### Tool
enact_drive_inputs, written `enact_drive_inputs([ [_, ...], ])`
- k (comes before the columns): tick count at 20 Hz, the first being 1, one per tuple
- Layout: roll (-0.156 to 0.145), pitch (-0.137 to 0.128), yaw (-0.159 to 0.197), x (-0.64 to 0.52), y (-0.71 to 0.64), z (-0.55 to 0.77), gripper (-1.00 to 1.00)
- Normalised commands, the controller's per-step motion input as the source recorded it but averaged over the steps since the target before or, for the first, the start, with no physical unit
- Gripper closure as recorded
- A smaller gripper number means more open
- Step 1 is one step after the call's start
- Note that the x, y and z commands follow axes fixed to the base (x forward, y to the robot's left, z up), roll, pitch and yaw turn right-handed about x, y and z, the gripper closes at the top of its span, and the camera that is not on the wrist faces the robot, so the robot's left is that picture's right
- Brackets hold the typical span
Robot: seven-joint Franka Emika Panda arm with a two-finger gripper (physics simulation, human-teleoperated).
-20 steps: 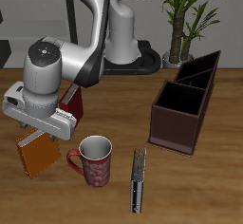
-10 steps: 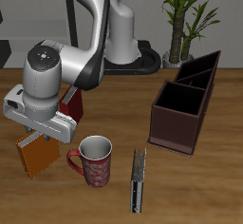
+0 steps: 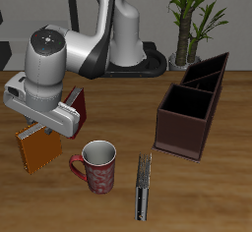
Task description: Place the orange book into the left desk caddy's right compartment
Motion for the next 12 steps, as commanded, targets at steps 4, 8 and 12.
enact_drive_inputs([
  [4,-0.082,-0.050,-0.014,-0.38,0.05,0.64,1.00],
  [8,-0.041,-0.069,-0.020,-0.53,0.13,0.69,1.00],
  [12,0.017,-0.113,0.005,-0.68,0.34,0.84,1.00],
])
